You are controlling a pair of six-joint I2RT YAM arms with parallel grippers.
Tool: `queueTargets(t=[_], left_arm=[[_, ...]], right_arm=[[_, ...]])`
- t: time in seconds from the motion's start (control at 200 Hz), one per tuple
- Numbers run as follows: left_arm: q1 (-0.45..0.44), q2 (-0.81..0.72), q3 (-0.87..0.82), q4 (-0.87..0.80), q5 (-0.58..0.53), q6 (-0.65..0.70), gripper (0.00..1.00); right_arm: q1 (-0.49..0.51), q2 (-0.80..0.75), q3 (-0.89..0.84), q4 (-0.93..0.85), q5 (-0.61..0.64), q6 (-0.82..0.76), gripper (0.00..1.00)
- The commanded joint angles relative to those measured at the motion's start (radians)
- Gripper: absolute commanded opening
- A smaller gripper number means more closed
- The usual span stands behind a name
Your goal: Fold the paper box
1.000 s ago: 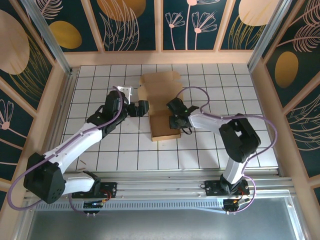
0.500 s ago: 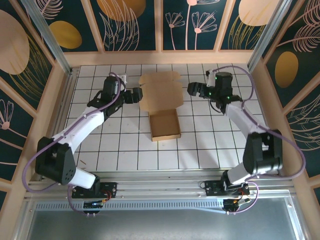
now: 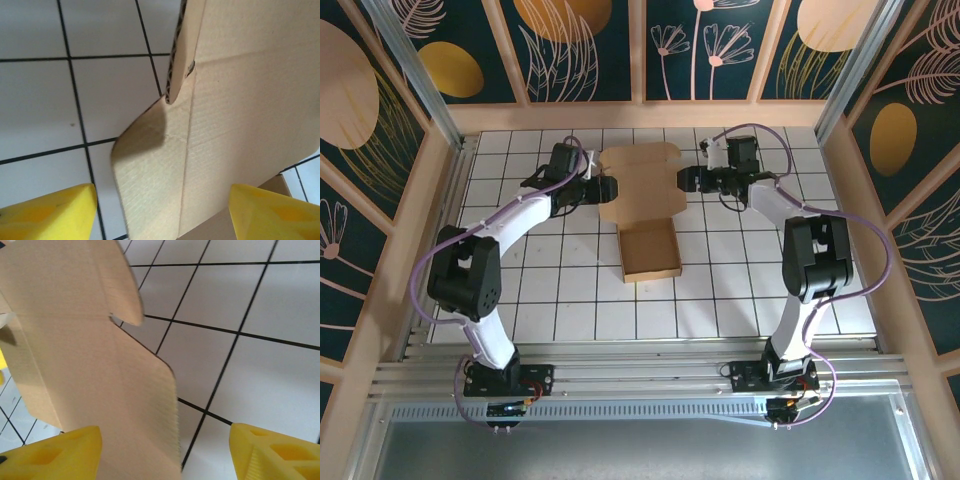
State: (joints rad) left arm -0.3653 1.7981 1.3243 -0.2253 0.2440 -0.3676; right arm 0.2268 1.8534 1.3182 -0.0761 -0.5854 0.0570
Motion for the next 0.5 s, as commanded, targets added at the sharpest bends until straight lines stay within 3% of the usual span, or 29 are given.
queueTargets(t=[0.0, 0.175, 0.345, 0.496], left_arm=[[0.004, 0.021, 0.034, -0.007, 0.097, -0.002, 0.64], [0.005, 0.026, 0.029, -0.016, 0.111, 0.007, 0.57], [0.005, 0.020, 0.025, -0.034, 0.101, 0.033, 0.53], [0.004, 0.025, 0.036, -0.046, 0.092, 0.060, 0.40]], right_arm=[[0.023, 0.031, 0.030, 0.003, -0.019, -0.019, 0.68], [0.054, 0.035, 0.021, 0.010, 0.006, -0.011, 0.65], [0.066, 0.023, 0.017, 0.005, 0.036, -0.008, 0.53], [0.068, 0.015, 0.014, 0.021, 0.032, 0.001, 0.46]])
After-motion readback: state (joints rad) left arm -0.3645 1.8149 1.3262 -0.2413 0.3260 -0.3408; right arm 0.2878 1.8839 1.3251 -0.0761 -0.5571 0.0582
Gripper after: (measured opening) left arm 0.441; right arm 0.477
